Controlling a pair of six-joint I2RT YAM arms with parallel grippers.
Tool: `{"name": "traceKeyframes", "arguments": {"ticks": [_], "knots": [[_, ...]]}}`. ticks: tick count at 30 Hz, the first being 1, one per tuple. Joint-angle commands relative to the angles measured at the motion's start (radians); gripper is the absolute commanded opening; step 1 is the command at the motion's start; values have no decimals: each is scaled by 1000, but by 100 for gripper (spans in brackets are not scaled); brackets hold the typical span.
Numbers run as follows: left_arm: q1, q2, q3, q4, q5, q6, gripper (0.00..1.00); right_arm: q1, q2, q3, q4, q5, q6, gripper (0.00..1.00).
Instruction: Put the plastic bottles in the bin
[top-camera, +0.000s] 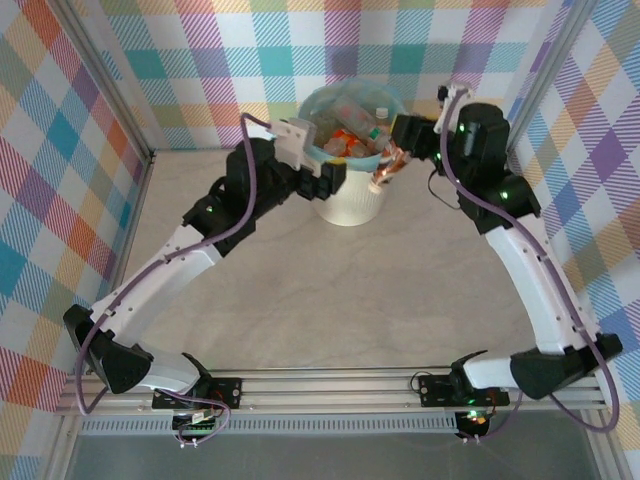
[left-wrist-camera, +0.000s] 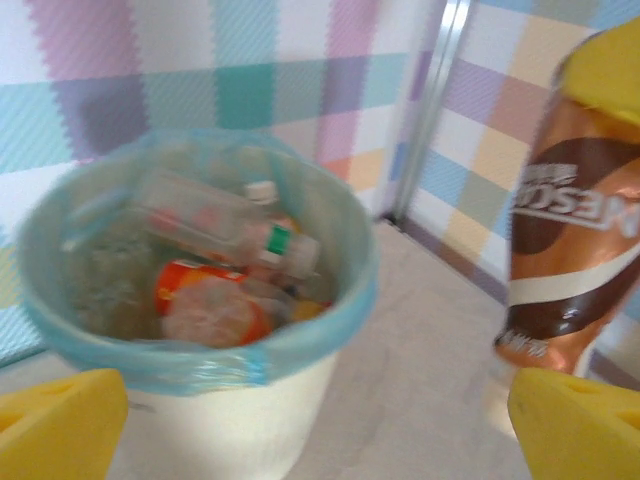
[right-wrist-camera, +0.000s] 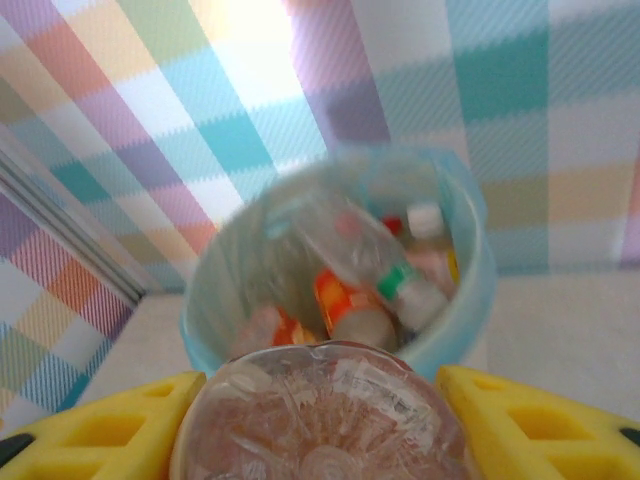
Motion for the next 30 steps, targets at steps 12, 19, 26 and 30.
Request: {"name": "traceKeyframes", "arguments": {"ticks": [12, 19, 26, 30], "knots": [[159, 151, 156, -71, 66, -88, 97, 18, 355, 304, 196, -44, -488, 54], [160, 143, 109, -70, 63, -88, 97, 23, 480, 366, 104, -113, -569, 58], [162, 101, 51, -71, 54, -85, 97, 33, 557, 393, 24, -139, -582, 64], [162, 93, 49, -80, 49, -78, 97, 38, 561, 421, 8, -135, -559, 78]]}}
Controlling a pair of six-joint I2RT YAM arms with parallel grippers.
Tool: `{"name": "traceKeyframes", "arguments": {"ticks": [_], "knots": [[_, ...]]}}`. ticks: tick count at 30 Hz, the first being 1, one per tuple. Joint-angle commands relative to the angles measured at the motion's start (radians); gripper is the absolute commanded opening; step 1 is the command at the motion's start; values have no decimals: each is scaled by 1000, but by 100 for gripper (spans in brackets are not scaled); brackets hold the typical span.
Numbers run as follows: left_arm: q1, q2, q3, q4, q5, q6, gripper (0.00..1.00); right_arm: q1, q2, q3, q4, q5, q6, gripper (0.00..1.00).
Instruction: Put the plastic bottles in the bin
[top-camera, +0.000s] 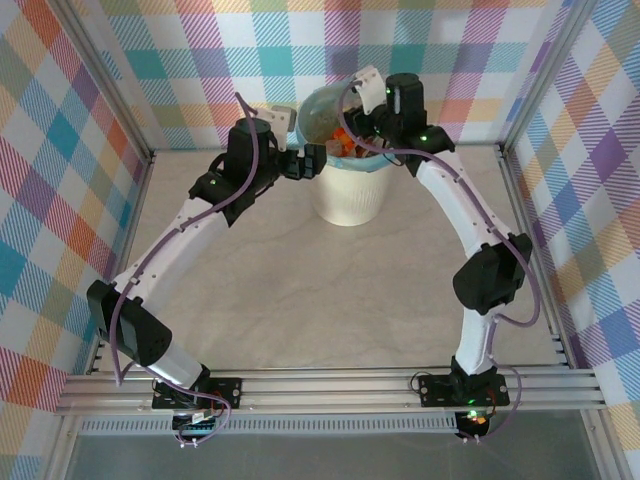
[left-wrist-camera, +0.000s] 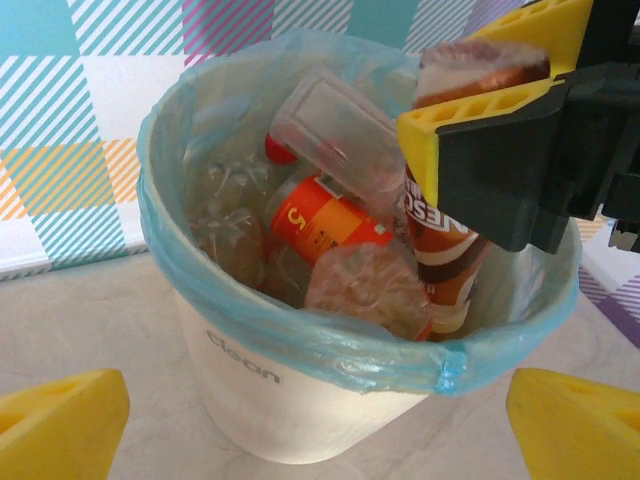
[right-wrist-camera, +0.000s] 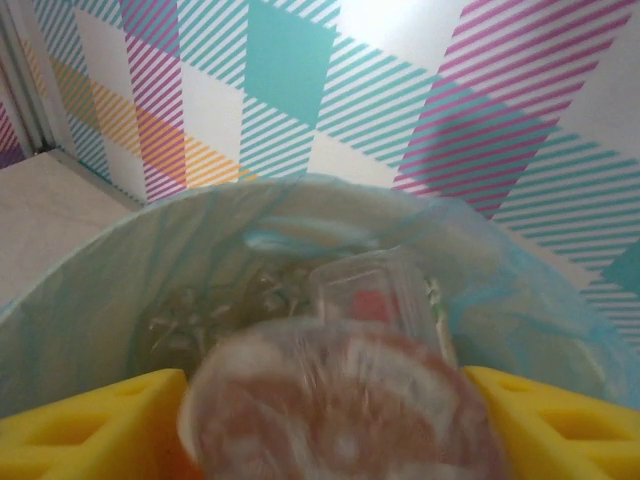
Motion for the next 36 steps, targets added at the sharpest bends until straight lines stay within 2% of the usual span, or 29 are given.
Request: {"name": "traceKeyframes", "arguments": {"ticks": [1, 3, 6, 13, 20, 25, 31, 33, 36], "knots": [[10, -53, -8, 4, -4, 1, 97, 9, -3, 70, -31, -18, 8, 81], [10, -55, -7, 5, -6, 2, 97, 13, 0, 107, -44, -15, 11, 87], [12, -61, -6, 5, -6, 4, 97, 18, 15, 185, -72, -14, 29, 87], [12, -72, -21, -1, -31, 15, 97, 20, 100, 306, -103, -89, 89, 71], [26, -68, -44, -3, -33, 10, 97, 19, 158, 283, -144, -116, 156, 64], [43, -81, -65, 9, -36, 2, 97, 20, 159, 289, -146, -133, 223, 64], [94, -139, -83, 22, -89, 11, 97, 20, 134, 436, -204, -132, 276, 68], [108, -180, -117, 48, -127, 24, 97, 20, 86, 416, -210, -126, 290, 70], [127, -268, -204, 69, -206, 51, 97, 18, -35, 288, -203, -98, 291, 72]]}}
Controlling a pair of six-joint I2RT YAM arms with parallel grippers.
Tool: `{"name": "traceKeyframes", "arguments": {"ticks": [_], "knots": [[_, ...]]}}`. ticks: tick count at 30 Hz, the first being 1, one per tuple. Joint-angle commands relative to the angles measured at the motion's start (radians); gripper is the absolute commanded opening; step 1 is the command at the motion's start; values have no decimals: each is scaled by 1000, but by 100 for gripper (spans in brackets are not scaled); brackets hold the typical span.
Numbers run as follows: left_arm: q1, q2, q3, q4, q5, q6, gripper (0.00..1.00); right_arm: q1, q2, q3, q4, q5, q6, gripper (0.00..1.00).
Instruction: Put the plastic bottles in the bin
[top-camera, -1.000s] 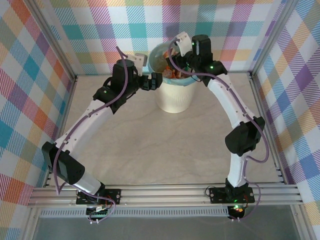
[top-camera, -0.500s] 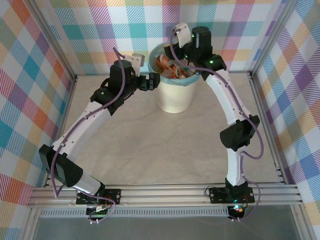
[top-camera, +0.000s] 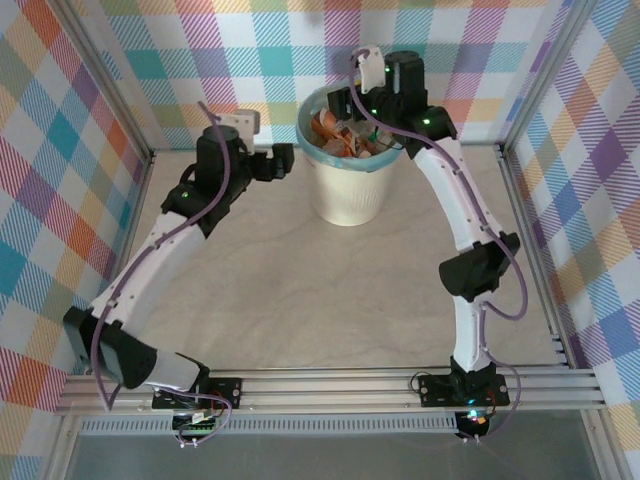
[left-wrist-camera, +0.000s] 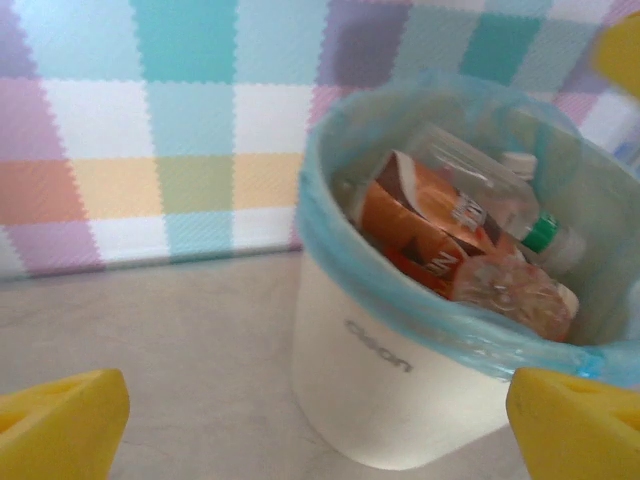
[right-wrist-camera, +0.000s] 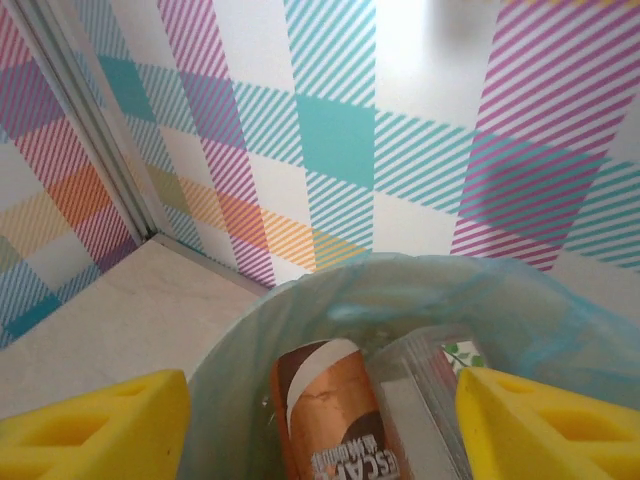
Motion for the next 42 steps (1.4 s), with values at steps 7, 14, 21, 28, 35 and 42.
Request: {"name": "traceKeyframes", "arguments": {"ticks": [7, 14, 21, 28, 35, 42], "knots": [[76, -344, -408, 92, -385, 86, 99, -17, -601, -738, 191, 285, 37, 81], [124, -485, -787, 210, -628, -68, 100, -152, -969, -1367, 332, 541, 120, 91], [125, -424, -990, 354, -673, -165, 100, -199, -1111, -1819, 539, 616, 100, 95], [129, -233, -1076, 618, -629, -79, 100, -221, -1014, -2033, 833, 603, 131, 98], [170, -2, -984, 754, -341, 104, 99, -268, -760, -2116, 1311, 267, 49, 97], [264, 111, -989, 951, -3, 185, 98, -446, -672, -2008, 1198, -245, 75, 94]]}}
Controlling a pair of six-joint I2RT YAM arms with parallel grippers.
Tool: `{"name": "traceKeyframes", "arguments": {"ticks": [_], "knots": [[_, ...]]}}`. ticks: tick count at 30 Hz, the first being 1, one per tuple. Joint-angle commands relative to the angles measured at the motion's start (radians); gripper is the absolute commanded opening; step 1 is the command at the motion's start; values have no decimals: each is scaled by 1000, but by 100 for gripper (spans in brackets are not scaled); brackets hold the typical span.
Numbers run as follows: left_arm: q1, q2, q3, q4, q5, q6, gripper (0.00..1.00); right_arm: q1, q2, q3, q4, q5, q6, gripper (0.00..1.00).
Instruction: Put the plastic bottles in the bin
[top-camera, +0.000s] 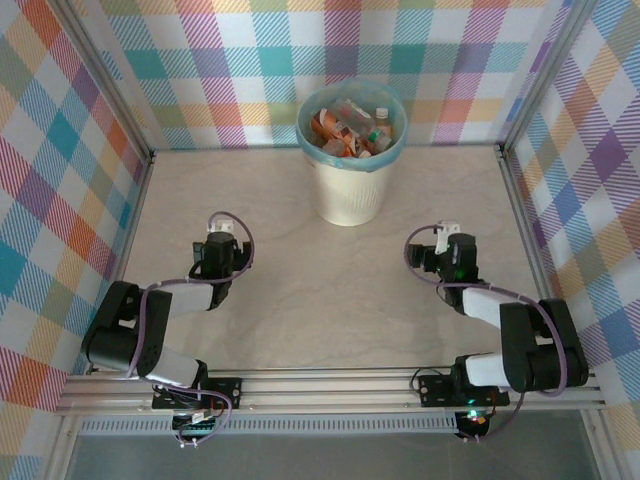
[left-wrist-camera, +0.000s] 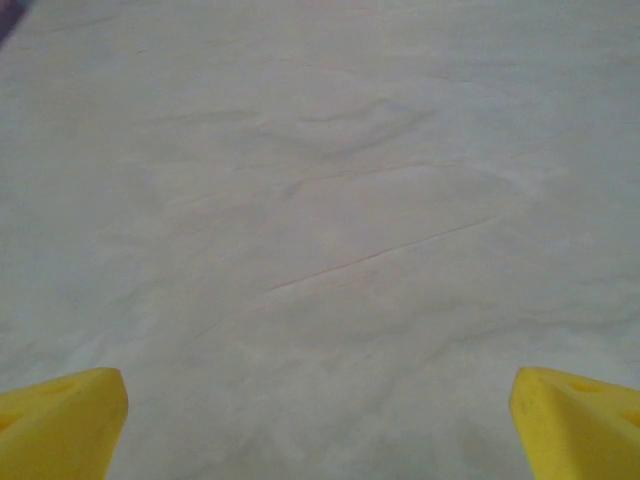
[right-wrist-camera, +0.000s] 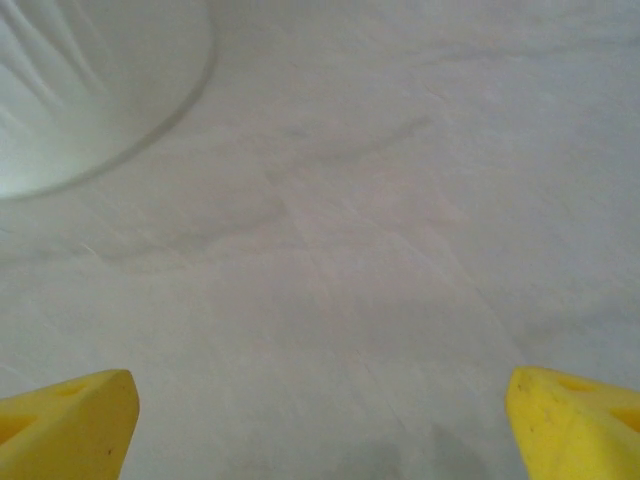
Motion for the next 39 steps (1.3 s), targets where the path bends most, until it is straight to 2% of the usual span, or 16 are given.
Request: {"name": "traceKeyframes", "arguments": {"ticks": [1, 5, 9, 15, 17, 20, 23, 25, 28, 32, 33, 34, 36, 39], "knots": [[90, 2, -30, 179, 212, 11, 98, -83, -8, 4, 135, -331, 25, 95], [130, 72, -148, 472, 234, -29, 100, -95, -32, -39, 192, -326, 42, 97], [130, 72, -51, 281, 239, -26, 100, -147, -2, -20, 191, -367, 93, 99], [147, 79, -38, 263, 231, -50, 100, -156, -29, -55, 232, -353, 103, 100], [147, 80, -38, 264, 231, -48, 100, -156, -56, -58, 203, -307, 82, 100], [146, 81, -38, 265, 231, -49, 100, -151, -137, -51, 72, -128, 29, 100], [147, 81, -38, 263, 231, -49, 100, -152, -188, -99, 134, -124, -13, 100], [147, 81, -36, 263, 231, -49, 100, -152, -164, -120, 220, -164, 7, 100], [147, 81, -36, 262, 230, -49, 100, -152, -31, -98, 325, -240, 31, 100], [147, 81, -36, 262, 230, -50, 100, -143, 200, -27, 427, -243, 4, 100], [147, 81, -36, 261, 230, -49, 100, -139, 206, -21, 429, -251, -3, 100], [147, 81, -36, 260, 230, -50, 100, -136, 173, -12, 351, -236, -14, 100], [147, 81, -36, 262, 231, -51, 100, -136, 188, -34, 421, -175, 20, 100], [147, 81, -37, 261, 231, -51, 100, -96, 179, 7, 323, -50, 16, 100]]}}
